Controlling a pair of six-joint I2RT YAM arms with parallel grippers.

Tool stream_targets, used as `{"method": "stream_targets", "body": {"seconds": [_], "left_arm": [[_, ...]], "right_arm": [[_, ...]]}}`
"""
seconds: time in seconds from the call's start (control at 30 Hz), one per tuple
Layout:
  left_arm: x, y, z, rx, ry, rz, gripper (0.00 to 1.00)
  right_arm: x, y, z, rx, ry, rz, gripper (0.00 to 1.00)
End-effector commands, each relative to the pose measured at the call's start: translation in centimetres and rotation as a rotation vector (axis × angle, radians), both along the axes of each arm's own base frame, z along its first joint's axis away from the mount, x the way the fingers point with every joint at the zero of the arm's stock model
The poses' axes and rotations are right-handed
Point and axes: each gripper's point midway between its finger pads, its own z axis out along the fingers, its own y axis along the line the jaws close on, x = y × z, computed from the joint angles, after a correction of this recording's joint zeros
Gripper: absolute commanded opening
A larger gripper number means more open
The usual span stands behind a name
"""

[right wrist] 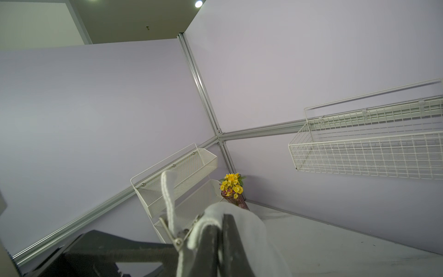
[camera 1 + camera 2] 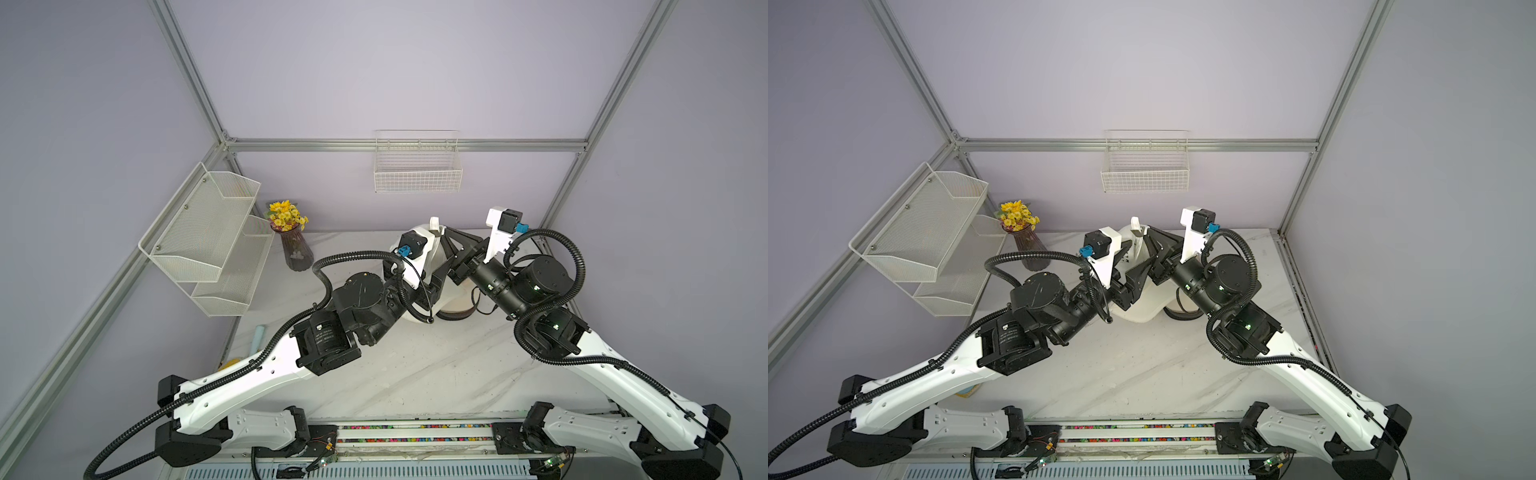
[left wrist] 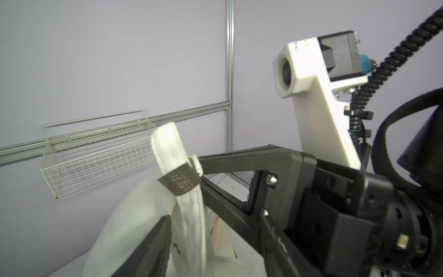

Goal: Open the adjustable buckle of the baseball cap
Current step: Pull the adjustable strap on the baseball cap.

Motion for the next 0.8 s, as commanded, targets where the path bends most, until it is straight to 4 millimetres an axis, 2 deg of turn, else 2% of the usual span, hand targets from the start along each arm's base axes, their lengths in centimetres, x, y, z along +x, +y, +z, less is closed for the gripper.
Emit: {"method": "stream_targets", "body": {"seconds": [0.0,0.13,0.37,0.5,0.77], "left_arm": [[-0.3,1.0,1.6,-0.022,-0.050,0.026,0.57],[0.0,1.1,1.5,-0.008,-0.060,0.054,0.49],[0.5,1.3,1.6,-0.005,-0.074,0.092,0.45],[0.6,1.4,1.8,0.000,-0.083,0.105,0.39],[0.8,1.4,1.8,0.013,-0.090,0.118,0.15]], "right_arm": [[-1.1,-0.4,2.6,0.045,-0.057,0.020,0.00],[-1.3,-0.2,2.6,0.042,-0.058,0.034,0.00],[-1.6,0.2,2.4,0.023,-0.059,0.048,0.00],[-1.7,0.4,2.2,0.018,-0.058,0.051,0.00],[-2.2,0.6,2.3,0.007,-0.064,0.059,0.00]]}}
